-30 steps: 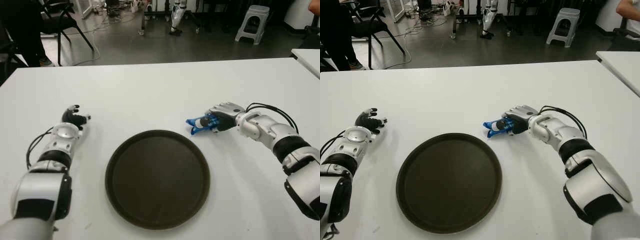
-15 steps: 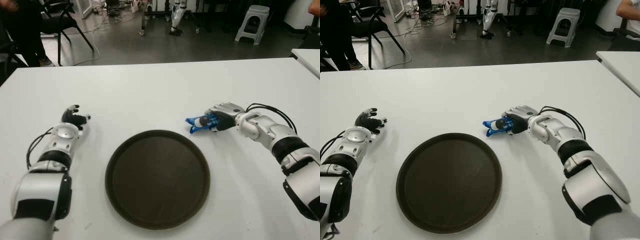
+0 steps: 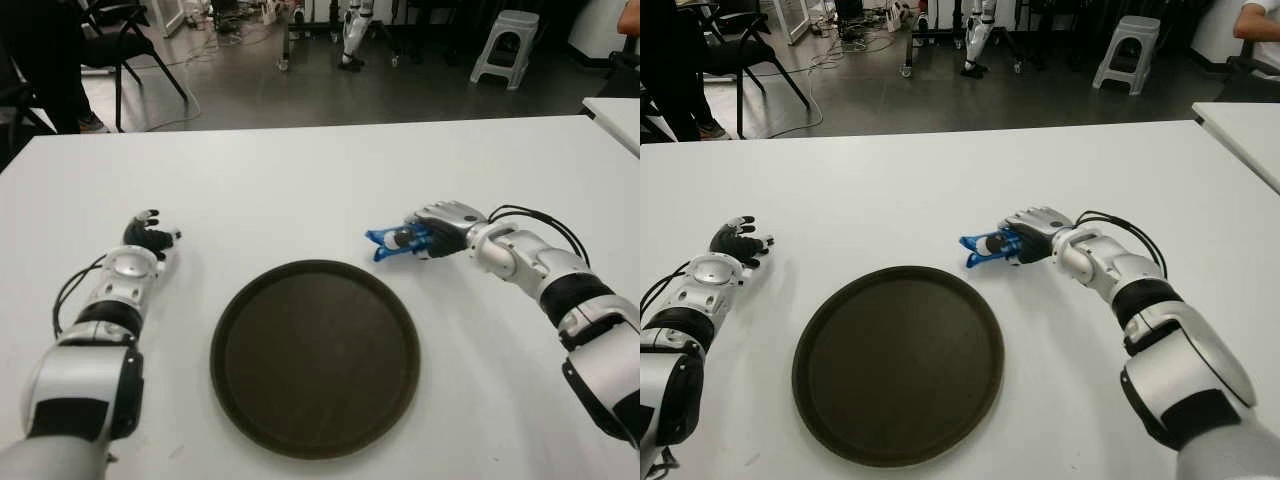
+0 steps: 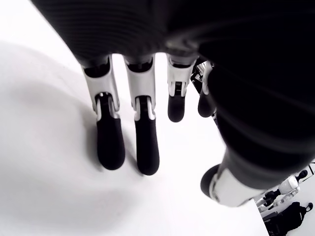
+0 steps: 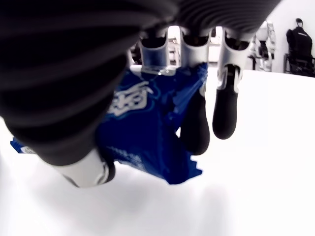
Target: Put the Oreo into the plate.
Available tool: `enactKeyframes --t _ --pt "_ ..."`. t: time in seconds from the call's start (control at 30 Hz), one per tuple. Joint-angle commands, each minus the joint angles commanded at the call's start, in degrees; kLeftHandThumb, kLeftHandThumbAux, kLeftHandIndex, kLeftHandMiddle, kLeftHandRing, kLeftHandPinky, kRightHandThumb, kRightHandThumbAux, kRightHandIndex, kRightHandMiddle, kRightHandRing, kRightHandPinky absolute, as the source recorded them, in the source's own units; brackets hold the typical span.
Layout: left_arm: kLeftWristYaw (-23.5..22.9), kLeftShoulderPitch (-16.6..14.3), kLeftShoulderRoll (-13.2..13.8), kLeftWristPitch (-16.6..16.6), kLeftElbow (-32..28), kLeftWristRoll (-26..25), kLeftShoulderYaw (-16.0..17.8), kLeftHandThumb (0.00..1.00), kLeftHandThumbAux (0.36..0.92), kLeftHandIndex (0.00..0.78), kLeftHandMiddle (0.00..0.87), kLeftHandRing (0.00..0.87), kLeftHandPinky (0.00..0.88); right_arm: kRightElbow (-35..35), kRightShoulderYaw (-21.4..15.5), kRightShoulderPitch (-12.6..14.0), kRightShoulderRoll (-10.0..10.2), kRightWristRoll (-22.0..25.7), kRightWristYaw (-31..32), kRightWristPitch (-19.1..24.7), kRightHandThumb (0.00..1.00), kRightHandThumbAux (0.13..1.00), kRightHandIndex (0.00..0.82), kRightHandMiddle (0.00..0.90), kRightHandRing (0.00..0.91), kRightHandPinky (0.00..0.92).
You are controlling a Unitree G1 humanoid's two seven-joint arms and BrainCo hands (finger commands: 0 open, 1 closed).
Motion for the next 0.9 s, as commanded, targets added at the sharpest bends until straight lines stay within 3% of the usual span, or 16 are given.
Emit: enactKeyframes --t 0.2,0.7,0.9 --pt "0.1 0.0 0.0 0.1 0.1 0.1 -0.1 0.241 0.769 0.105 0.13 0.159 0.17 -1.2 -1.5 0.1 1.0 2.2 0.6 -1.3 0.694 0.732 0.436 0.761 0.746 0.707" --pt "-0.1 0.0 0.1 0.2 0.2 0.2 -0.2 0.233 0.769 0.098 0.112 0.135 0.14 -5.8 -7.4 3.1 3.6 10.8 4.1 -3.8 0.693 0.735 0.437 0.773 0.755 0.705" --pt "-0.3 0.0 0.1 0.0 0.2 -0.1 0.2 0.245 0.788 0.096 0.108 0.139 0.172 -6.1 -10.7 4.8 5.5 16.5 6.4 -7.5 0.694 0.734 0.437 0.784 0.761 0.708"
